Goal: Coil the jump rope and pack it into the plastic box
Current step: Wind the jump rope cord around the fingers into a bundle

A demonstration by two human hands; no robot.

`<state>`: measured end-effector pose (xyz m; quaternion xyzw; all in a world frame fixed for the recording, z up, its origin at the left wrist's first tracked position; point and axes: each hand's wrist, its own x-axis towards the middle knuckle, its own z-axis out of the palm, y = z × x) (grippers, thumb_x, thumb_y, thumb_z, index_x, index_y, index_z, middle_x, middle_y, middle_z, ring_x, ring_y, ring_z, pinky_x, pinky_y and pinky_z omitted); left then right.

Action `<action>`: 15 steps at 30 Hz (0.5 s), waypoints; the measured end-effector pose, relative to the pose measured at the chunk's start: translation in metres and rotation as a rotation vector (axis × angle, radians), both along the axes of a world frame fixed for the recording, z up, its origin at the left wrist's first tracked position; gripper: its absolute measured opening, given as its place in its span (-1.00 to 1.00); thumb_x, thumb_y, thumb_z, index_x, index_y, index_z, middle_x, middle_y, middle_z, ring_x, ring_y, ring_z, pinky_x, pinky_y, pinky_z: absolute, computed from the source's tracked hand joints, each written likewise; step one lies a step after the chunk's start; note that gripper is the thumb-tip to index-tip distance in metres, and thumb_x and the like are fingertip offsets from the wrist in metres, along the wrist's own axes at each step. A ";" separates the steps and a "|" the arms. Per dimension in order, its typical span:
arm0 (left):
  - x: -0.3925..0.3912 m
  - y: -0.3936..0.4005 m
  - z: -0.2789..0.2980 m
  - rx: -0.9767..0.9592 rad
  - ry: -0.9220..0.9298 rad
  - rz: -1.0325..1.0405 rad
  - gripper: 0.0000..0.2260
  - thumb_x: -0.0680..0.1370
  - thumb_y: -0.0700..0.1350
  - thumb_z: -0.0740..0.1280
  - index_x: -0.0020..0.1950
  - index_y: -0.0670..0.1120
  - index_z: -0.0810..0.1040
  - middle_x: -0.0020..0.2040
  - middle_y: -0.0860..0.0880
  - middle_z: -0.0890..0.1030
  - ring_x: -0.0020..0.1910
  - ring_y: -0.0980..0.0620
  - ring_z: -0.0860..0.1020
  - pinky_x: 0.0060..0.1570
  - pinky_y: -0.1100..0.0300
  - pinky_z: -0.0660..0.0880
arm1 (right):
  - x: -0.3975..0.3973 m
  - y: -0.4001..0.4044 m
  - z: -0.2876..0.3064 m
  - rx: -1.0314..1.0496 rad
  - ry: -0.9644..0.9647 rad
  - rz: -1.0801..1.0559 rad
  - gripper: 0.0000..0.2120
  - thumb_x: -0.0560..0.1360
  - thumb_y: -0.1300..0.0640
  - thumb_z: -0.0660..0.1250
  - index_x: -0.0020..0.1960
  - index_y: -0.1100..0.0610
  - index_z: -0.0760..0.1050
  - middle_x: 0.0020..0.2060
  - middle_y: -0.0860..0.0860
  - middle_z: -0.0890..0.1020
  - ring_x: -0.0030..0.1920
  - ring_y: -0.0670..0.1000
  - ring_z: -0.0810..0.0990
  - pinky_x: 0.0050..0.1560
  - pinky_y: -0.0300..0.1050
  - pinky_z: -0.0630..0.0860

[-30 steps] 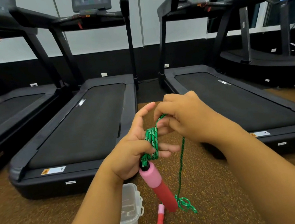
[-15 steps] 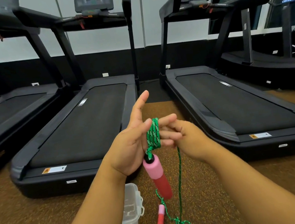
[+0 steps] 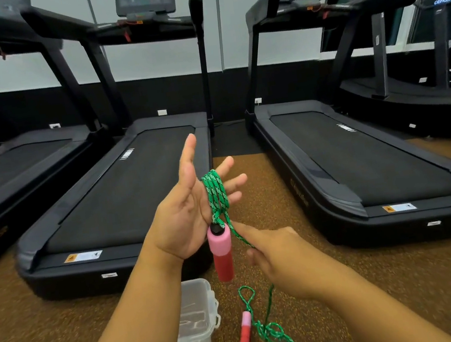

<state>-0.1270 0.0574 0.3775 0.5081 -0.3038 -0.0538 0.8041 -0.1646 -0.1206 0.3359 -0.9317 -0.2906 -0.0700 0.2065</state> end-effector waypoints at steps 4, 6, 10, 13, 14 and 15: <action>0.001 0.000 -0.005 0.043 0.012 0.022 -0.53 0.59 0.13 -0.03 0.48 0.44 -0.03 0.47 -0.12 0.37 0.38 -0.11 0.44 0.30 -0.09 0.42 | -0.003 -0.001 0.007 -0.052 -0.151 -0.012 -0.67 0.62 0.05 0.10 0.36 -0.13 0.24 0.00 -0.11 0.59 -0.01 -0.02 0.54 0.15 0.02 0.34; 0.001 0.000 -0.007 0.047 0.022 0.023 -0.53 0.59 0.13 -0.02 0.46 0.46 -0.03 0.48 -0.11 0.37 0.40 -0.08 0.43 0.30 -0.12 0.40 | -0.006 -0.001 0.014 -0.070 -0.183 -0.016 -0.75 0.61 0.02 0.10 0.29 -0.09 0.31 -0.05 -0.13 0.59 -0.04 -0.02 0.54 0.14 0.02 0.33; 0.003 0.001 -0.007 0.068 0.019 0.055 -0.52 0.58 0.14 0.01 0.45 0.49 -0.05 0.49 -0.08 0.35 0.41 -0.03 0.41 0.26 -0.09 0.46 | -0.017 -0.002 0.030 -0.081 -0.194 -0.022 -0.82 0.60 -0.03 0.13 0.17 -0.06 0.39 -0.12 -0.14 0.56 -0.08 -0.06 0.52 0.15 0.01 0.33; 0.003 0.002 -0.008 0.102 0.031 0.069 -0.52 0.58 0.15 0.02 0.44 0.50 -0.05 0.49 -0.06 0.35 0.42 0.01 0.40 0.24 -0.06 0.48 | -0.026 -0.002 0.044 -0.056 -0.223 -0.013 -0.86 0.59 -0.06 0.16 0.04 -0.06 0.44 -0.17 -0.14 0.53 -0.12 -0.09 0.49 0.11 0.01 0.34; 0.003 0.002 -0.009 0.108 0.039 0.066 -0.52 0.58 0.15 0.02 0.44 0.50 -0.05 0.49 -0.06 0.36 0.42 0.02 0.40 0.23 -0.05 0.48 | -0.028 -0.002 0.048 -0.053 -0.234 -0.007 -0.87 0.59 -0.06 0.17 0.02 -0.06 0.45 -0.18 -0.15 0.51 -0.14 -0.10 0.48 0.09 0.00 0.34; 0.003 0.002 -0.010 0.107 0.049 0.058 -0.52 0.58 0.15 0.02 0.44 0.50 -0.05 0.49 -0.07 0.36 0.41 0.02 0.40 0.22 -0.04 0.49 | -0.029 -0.002 0.052 -0.054 -0.250 0.000 -0.87 0.58 -0.06 0.18 0.01 -0.06 0.47 -0.20 -0.17 0.50 -0.16 -0.10 0.48 0.07 0.00 0.35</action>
